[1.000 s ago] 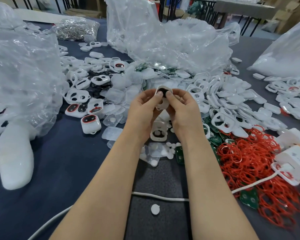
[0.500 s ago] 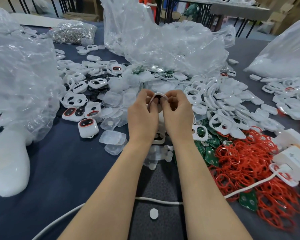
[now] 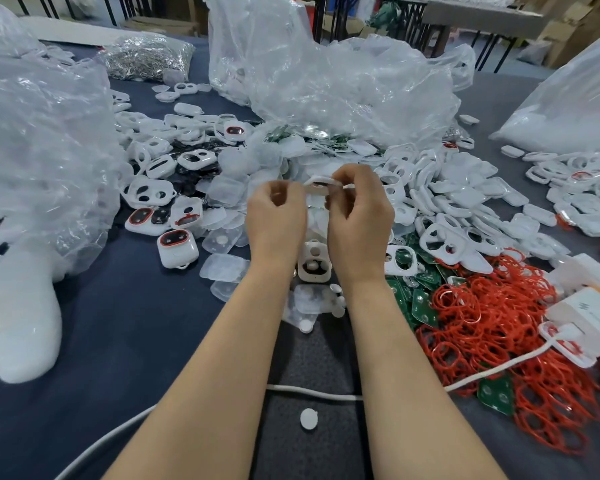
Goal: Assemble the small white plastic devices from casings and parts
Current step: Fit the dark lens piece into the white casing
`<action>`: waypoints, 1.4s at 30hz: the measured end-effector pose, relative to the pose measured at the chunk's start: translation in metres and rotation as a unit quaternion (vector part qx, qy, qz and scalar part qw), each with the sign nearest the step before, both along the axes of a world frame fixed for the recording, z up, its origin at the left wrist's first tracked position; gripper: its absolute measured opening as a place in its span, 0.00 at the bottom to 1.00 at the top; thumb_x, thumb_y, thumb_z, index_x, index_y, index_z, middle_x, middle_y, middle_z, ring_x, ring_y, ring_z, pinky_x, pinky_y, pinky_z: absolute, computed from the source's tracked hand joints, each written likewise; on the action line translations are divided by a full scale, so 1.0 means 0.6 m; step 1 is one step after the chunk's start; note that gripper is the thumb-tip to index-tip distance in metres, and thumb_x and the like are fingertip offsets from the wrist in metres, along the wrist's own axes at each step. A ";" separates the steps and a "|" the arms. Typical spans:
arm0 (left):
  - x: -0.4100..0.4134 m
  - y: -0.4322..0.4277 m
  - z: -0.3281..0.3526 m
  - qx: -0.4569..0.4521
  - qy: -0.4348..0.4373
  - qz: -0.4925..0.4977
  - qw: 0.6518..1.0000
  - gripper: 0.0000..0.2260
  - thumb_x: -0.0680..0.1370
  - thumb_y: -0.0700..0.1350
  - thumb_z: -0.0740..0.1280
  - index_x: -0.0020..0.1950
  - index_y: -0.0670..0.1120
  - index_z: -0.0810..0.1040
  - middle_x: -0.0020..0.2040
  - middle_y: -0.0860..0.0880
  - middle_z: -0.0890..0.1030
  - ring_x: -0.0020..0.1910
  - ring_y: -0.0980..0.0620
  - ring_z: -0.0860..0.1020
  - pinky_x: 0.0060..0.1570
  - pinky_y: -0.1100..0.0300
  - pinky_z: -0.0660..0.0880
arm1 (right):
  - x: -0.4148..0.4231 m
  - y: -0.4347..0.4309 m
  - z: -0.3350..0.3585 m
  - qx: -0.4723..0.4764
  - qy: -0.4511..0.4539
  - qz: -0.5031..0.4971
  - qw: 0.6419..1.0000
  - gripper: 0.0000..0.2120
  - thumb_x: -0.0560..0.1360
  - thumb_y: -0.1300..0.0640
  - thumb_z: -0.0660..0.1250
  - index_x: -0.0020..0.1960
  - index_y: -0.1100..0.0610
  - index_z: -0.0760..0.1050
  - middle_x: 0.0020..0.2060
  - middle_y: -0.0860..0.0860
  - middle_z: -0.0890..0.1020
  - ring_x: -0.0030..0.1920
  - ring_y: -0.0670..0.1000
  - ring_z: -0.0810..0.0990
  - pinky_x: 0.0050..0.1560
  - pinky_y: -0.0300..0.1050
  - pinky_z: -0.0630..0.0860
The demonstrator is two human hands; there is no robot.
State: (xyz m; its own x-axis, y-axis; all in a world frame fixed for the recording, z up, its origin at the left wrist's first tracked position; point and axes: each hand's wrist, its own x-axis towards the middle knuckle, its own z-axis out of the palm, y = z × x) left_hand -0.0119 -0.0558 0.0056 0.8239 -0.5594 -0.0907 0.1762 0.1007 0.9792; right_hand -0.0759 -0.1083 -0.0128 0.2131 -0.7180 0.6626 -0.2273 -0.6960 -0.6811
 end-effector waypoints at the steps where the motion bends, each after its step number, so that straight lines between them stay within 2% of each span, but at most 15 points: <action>1: 0.007 -0.004 -0.002 -0.024 0.056 -0.014 0.998 0.07 0.78 0.42 0.61 0.44 0.43 0.77 0.37 0.47 0.83 0.39 0.51 0.81 0.38 0.60 0.80 | 0.000 0.001 0.001 -0.008 0.008 0.003 1.000 0.03 0.76 0.67 0.63 0.48 0.63 0.75 0.42 0.55 0.78 0.39 0.51 0.75 0.39 0.39 0.70; 3: 0.017 -0.005 0.000 -0.077 0.177 -0.056 0.980 0.08 0.80 0.41 0.62 0.44 0.40 0.77 0.31 0.49 0.83 0.31 0.56 0.81 0.32 0.65 0.77 | 0.000 0.002 0.003 -0.019 0.026 0.021 0.999 0.04 0.75 0.68 0.64 0.49 0.64 0.75 0.44 0.55 0.78 0.40 0.49 0.75 0.41 0.33 0.70; 6: 0.026 -0.002 -0.001 -0.140 0.231 -0.055 0.961 0.05 0.79 0.36 0.64 0.54 0.38 0.75 0.35 0.47 0.83 0.34 0.56 0.82 0.35 0.67 0.78 | 0.001 0.004 0.006 -0.001 0.045 0.057 0.997 0.05 0.74 0.68 0.65 0.50 0.64 0.75 0.46 0.55 0.79 0.45 0.51 0.78 0.46 0.39 0.75; 8: 0.029 0.002 0.000 -0.158 0.250 -0.054 0.954 0.07 0.78 0.34 0.65 0.55 0.40 0.73 0.39 0.46 0.83 0.36 0.55 0.82 0.38 0.67 0.79 | 0.001 0.005 0.008 0.027 0.049 0.074 0.996 0.08 0.74 0.69 0.64 0.51 0.63 0.76 0.49 0.53 0.80 0.48 0.51 0.80 0.49 0.41 0.76; 10: 0.028 0.001 0.000 -0.168 0.254 -0.057 0.951 0.07 0.77 0.32 0.65 0.52 0.41 0.74 0.41 0.46 0.82 0.37 0.54 0.82 0.39 0.66 0.80 | -0.001 0.006 0.010 0.080 0.032 0.090 0.992 0.08 0.74 0.68 0.63 0.51 0.61 0.78 0.51 0.50 0.80 0.49 0.49 0.80 0.49 0.37 0.76; 12: 0.023 0.000 0.002 -0.174 0.236 -0.051 0.955 0.07 0.77 0.31 0.64 0.49 0.42 0.74 0.44 0.45 0.81 0.35 0.55 0.82 0.40 0.66 0.80 | -0.002 0.005 0.014 0.181 -0.021 0.110 0.977 0.07 0.75 0.65 0.64 0.51 0.60 0.78 0.52 0.50 0.81 0.49 0.50 0.81 0.50 0.39 0.77; 14: 0.018 -0.004 -0.001 -0.181 0.206 -0.053 0.960 0.07 0.77 0.30 0.64 0.49 0.42 0.74 0.49 0.43 0.80 0.39 0.53 0.82 0.43 0.65 0.80 | -0.004 0.003 0.017 0.272 -0.094 0.129 0.949 0.04 0.76 0.63 0.66 0.51 0.59 0.77 0.49 0.54 0.81 0.49 0.52 0.82 0.51 0.43 0.79; 16: 0.014 -0.004 0.001 -0.184 0.183 -0.069 0.963 0.08 0.77 0.30 0.65 0.51 0.41 0.74 0.53 0.41 0.79 0.43 0.51 0.81 0.47 0.63 0.80 | -0.007 0.000 0.019 0.345 -0.157 0.153 0.913 0.05 0.77 0.62 0.67 0.52 0.57 0.75 0.47 0.54 0.81 0.48 0.50 0.82 0.48 0.40 0.79; 20: 0.011 -0.003 0.003 -0.172 0.163 -0.113 0.965 0.09 0.76 0.31 0.65 0.52 0.42 0.72 0.48 0.41 0.80 0.40 0.52 0.82 0.46 0.63 0.80 | -0.011 -0.009 0.021 0.425 -0.235 0.183 0.855 0.05 0.77 0.64 0.64 0.50 0.55 0.75 0.43 0.51 0.81 0.43 0.47 0.81 0.46 0.38 0.76; 23: 0.012 -0.006 0.002 -0.112 0.132 -0.137 0.975 0.07 0.76 0.35 0.66 0.52 0.44 0.74 0.43 0.45 0.80 0.44 0.50 0.80 0.47 0.61 0.79 | -0.015 -0.012 0.025 0.443 -0.279 0.201 0.828 0.07 0.77 0.67 0.62 0.47 0.57 0.76 0.39 0.51 0.82 0.38 0.45 0.81 0.42 0.37 0.77; 25: 0.015 -0.005 0.001 -0.091 0.131 -0.153 0.975 0.03 0.77 0.41 0.67 0.50 0.44 0.75 0.41 0.48 0.81 0.45 0.49 0.79 0.48 0.60 0.79 | -0.019 -0.013 0.027 0.442 -0.273 0.216 0.827 0.08 0.76 0.68 0.62 0.46 0.58 0.77 0.36 0.50 0.82 0.35 0.45 0.81 0.40 0.36 0.77; 27: 0.018 -0.004 -0.002 -0.075 0.121 -0.166 0.976 0.05 0.77 0.47 0.68 0.48 0.45 0.77 0.42 0.48 0.81 0.46 0.49 0.79 0.50 0.59 0.78 | -0.020 -0.013 0.029 0.442 -0.245 0.233 0.831 0.08 0.76 0.68 0.63 0.45 0.58 0.78 0.34 0.50 0.82 0.35 0.44 0.81 0.38 0.35 0.76; 34: 0.017 -0.002 0.000 -0.122 0.183 -0.181 0.958 0.04 0.78 0.39 0.67 0.43 0.45 0.77 0.39 0.48 0.82 0.40 0.52 0.81 0.44 0.62 0.80 | -0.019 -0.014 0.028 0.477 -0.293 0.263 0.786 0.04 0.77 0.61 0.65 0.50 0.58 0.78 0.40 0.51 0.82 0.41 0.47 0.81 0.43 0.37 0.78; 39: 0.014 -0.008 -0.003 -0.143 0.230 -0.128 0.954 0.01 0.79 0.39 0.66 0.49 0.43 0.75 0.46 0.45 0.80 0.43 0.51 0.80 0.44 0.62 0.79 | -0.015 -0.008 0.026 0.463 -0.254 0.236 0.816 0.06 0.77 0.54 0.66 0.48 0.57 0.77 0.38 0.49 0.82 0.38 0.44 0.79 0.39 0.35 0.75; 42: 0.015 -0.010 -0.002 -0.166 0.265 -0.109 0.944 0.02 0.79 0.38 0.66 0.50 0.43 0.75 0.45 0.45 0.80 0.42 0.51 0.79 0.45 0.62 0.78 | -0.013 -0.003 0.029 0.456 -0.253 0.233 0.821 0.03 0.77 0.59 0.66 0.45 0.57 0.77 0.39 0.50 0.81 0.36 0.44 0.79 0.38 0.35 0.75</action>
